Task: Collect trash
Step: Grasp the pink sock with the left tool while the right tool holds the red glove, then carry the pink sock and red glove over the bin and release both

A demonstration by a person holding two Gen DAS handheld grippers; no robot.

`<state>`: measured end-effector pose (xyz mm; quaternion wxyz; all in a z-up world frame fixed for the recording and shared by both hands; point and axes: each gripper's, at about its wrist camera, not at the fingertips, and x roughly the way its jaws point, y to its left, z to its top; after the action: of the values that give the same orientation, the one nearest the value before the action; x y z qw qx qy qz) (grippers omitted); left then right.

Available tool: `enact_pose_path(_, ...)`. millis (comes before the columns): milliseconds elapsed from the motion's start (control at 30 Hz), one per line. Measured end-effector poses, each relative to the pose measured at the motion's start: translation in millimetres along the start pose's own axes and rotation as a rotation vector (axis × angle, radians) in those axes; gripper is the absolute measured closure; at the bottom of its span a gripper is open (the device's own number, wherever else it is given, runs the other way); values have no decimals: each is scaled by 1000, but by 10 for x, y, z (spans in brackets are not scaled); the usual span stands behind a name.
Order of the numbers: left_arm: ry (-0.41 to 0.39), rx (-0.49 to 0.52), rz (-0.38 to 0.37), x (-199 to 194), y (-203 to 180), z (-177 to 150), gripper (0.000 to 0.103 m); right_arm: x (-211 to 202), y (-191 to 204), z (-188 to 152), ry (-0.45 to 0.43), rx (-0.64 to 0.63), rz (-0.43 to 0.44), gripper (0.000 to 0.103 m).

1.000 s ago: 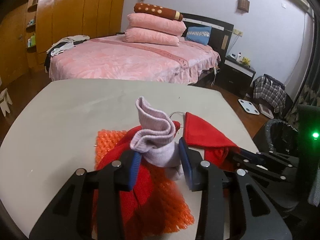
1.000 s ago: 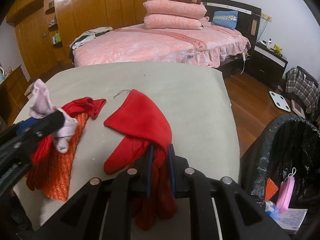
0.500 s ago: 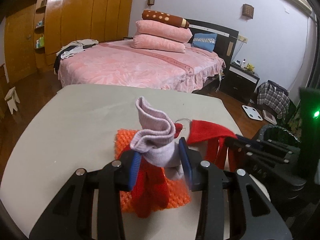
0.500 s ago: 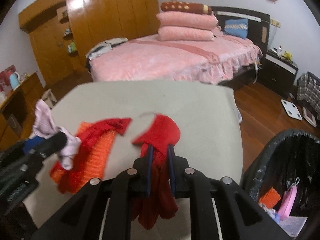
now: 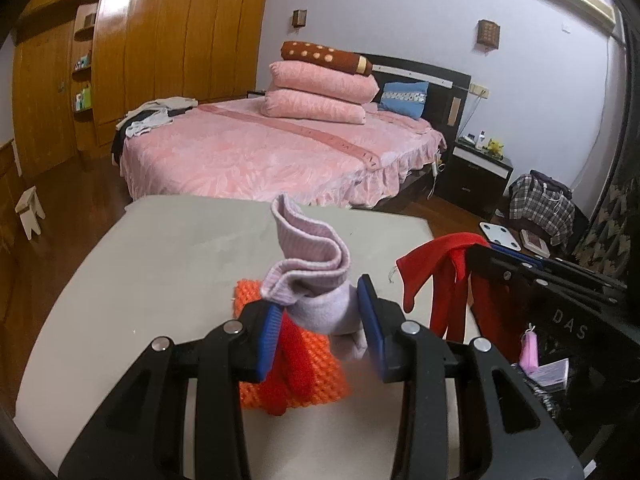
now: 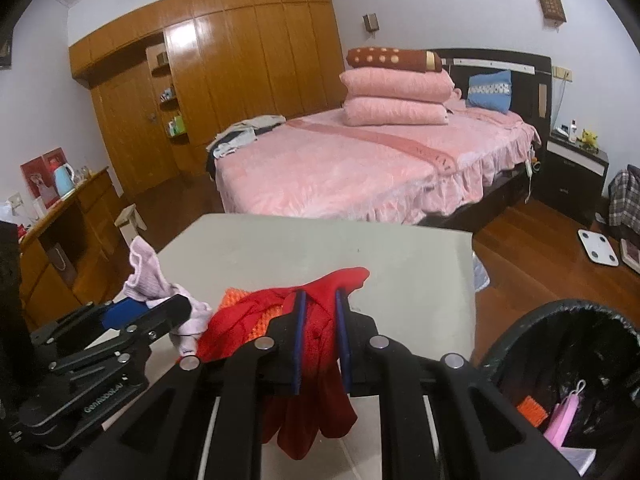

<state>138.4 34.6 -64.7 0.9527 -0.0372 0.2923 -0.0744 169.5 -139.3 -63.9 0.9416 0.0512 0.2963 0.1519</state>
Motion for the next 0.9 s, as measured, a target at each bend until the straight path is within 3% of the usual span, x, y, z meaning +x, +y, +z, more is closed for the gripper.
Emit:
enact_pose_path(467, -75, 54, -65, -394, -412, 175, 67, -582, -149, 116, -84, -30, -20, 89)
enact_pose_path(900, -99, 109, -136, -504, -850, 178, 67, -1003, -553, 27, -125, -12, -88, 89)
